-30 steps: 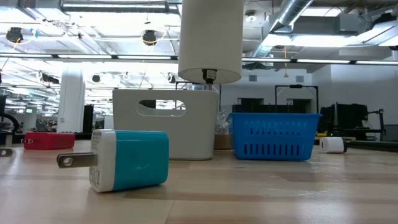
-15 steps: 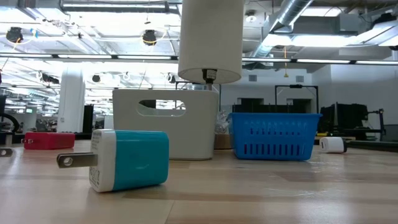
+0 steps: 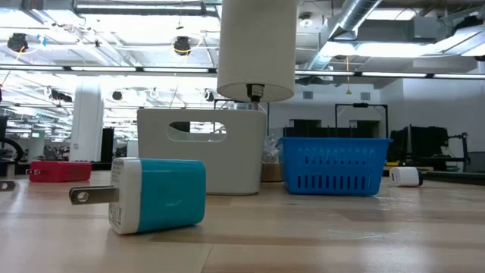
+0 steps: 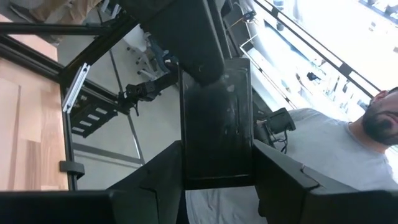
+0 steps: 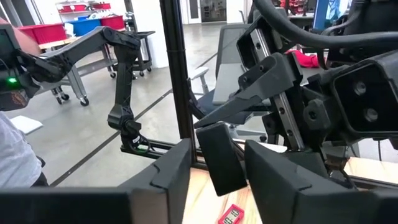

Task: Pick & Place Office items
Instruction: Put the black digital clock into the blue bin

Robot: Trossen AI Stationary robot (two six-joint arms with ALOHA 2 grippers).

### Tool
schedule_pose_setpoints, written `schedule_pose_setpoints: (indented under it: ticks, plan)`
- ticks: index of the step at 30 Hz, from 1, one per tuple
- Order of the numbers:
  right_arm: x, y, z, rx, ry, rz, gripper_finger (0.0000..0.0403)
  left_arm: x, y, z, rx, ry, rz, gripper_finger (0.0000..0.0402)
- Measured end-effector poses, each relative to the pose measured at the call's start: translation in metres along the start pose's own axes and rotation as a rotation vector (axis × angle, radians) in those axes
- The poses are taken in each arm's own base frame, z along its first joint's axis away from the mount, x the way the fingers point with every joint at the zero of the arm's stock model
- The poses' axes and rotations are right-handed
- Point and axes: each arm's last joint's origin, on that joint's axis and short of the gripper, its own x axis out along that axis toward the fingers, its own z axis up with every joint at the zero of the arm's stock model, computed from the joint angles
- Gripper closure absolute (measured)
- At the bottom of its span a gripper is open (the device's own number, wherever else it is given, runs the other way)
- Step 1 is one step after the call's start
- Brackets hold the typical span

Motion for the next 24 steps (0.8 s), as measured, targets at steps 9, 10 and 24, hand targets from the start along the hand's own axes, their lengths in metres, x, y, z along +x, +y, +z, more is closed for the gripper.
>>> schedule_pose_setpoints:
  ticks: [9, 10, 24]
  plan:
    - [0.0, -0.0003, 0.0006, -0.006, -0.006, 0.0, 0.032, 0.0, 0.0001, 0.0001, -0.005, -0.001, 0.001, 0.0245]
    - [0.0, -0.0002, 0.0008, -0.008, -0.008, 0.0, 0.0323, 0.0, 0.0001, 0.0001, -0.005, -0.002, 0.002, 0.0244]
    - [0.0006, 0.0046, 0.0047, 0.005, -0.053, 0.015, 0.0333, -0.0034, -0.0077, 0.0007, 0.022, 0.04, -0.078, 0.0212]
